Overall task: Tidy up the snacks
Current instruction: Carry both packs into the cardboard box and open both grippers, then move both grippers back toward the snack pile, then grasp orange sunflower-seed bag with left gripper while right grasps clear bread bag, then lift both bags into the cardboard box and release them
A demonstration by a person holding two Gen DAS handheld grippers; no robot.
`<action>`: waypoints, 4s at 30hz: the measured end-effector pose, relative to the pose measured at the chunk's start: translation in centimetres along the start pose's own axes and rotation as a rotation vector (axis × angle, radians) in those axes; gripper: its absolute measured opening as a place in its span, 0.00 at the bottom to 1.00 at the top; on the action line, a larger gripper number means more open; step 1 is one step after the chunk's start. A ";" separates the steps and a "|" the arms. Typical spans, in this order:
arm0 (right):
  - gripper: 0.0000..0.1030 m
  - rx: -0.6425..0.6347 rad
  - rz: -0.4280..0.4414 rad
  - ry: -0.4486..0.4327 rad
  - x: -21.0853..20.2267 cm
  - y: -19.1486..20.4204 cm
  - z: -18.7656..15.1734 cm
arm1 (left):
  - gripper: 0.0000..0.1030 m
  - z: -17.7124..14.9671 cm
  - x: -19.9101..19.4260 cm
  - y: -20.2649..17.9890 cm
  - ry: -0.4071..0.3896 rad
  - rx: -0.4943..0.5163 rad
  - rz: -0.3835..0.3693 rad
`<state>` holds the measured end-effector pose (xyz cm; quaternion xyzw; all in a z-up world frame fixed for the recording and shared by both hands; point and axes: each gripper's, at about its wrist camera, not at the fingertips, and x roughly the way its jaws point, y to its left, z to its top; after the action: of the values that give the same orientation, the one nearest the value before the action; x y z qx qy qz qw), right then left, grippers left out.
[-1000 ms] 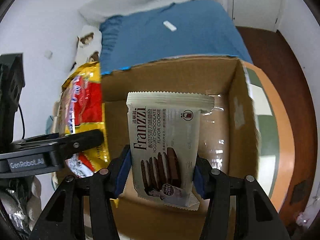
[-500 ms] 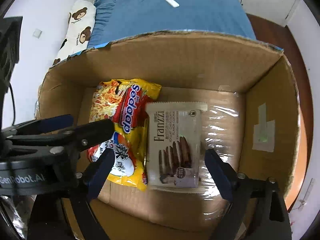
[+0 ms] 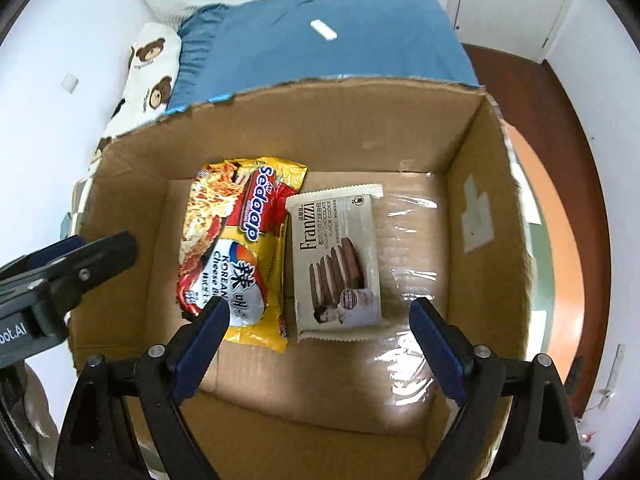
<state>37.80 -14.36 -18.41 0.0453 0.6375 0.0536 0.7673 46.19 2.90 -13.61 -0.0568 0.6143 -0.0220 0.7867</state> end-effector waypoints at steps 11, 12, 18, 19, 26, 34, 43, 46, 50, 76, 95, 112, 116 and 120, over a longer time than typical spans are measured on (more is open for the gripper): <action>0.91 -0.008 -0.040 -0.174 -8.2 1.0 -5.2 | 0.92 -4.9 -6.8 0.7 -0.179 0.061 0.017; 0.90 -0.011 -0.042 -0.191 -9.0 1.2 -5.8 | 0.92 -5.4 -7.4 0.6 -0.191 0.066 0.015; 0.90 -0.012 -0.029 -0.276 -13.4 2.1 -9.2 | 0.92 -8.5 -10.7 0.5 -0.258 0.074 -0.015; 0.90 -0.005 -0.018 -0.289 -14.1 2.2 -9.8 | 0.92 -9.1 -11.2 0.5 -0.267 0.072 -0.019; 0.91 0.059 0.073 -0.290 -15.2 2.3 -14.4 | 0.92 -13.5 -11.6 2.4 -0.248 0.037 -0.024; 0.91 0.266 0.134 -0.131 -8.3 -0.9 -21.9 | 0.92 -20.0 -1.8 9.3 0.069 -0.198 -0.063; 0.91 0.437 0.030 -0.050 -2.9 -5.7 -27.2 | 0.90 -22.2 8.2 14.4 0.292 -0.527 -0.081; 0.91 0.454 -0.002 -0.030 -1.4 -6.2 -27.7 | 0.90 -21.9 10.5 14.0 0.335 -0.538 -0.035; 0.91 0.440 -0.037 0.006 1.0 -6.4 -28.0 | 0.90 -21.6 11.8 12.3 0.326 -0.407 0.037; 0.78 0.323 0.005 0.130 4.2 -3.3 -32.5 | 0.89 -28.3 7.0 15.7 0.326 -0.585 -0.097; 0.56 0.300 -0.049 0.085 5.3 -3.5 -31.8 | 0.60 -25.1 10.5 5.9 0.286 -0.117 0.037; 0.74 0.275 0.029 0.121 5.6 -5.1 -31.4 | 0.68 -30.0 11.4 6.9 0.307 -0.018 0.049; 0.74 0.288 0.015 0.130 5.3 -6.2 -30.9 | 0.68 -29.8 12.8 7.1 0.315 -0.021 0.047; 0.74 0.299 0.009 0.126 5.2 -6.5 -31.3 | 0.64 -30.8 13.1 6.6 0.306 -0.023 0.049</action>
<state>8.11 -20.02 -30.07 0.1584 0.6851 -0.0354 0.7101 19.34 6.17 -34.31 -0.0470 0.7285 -0.0042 0.6834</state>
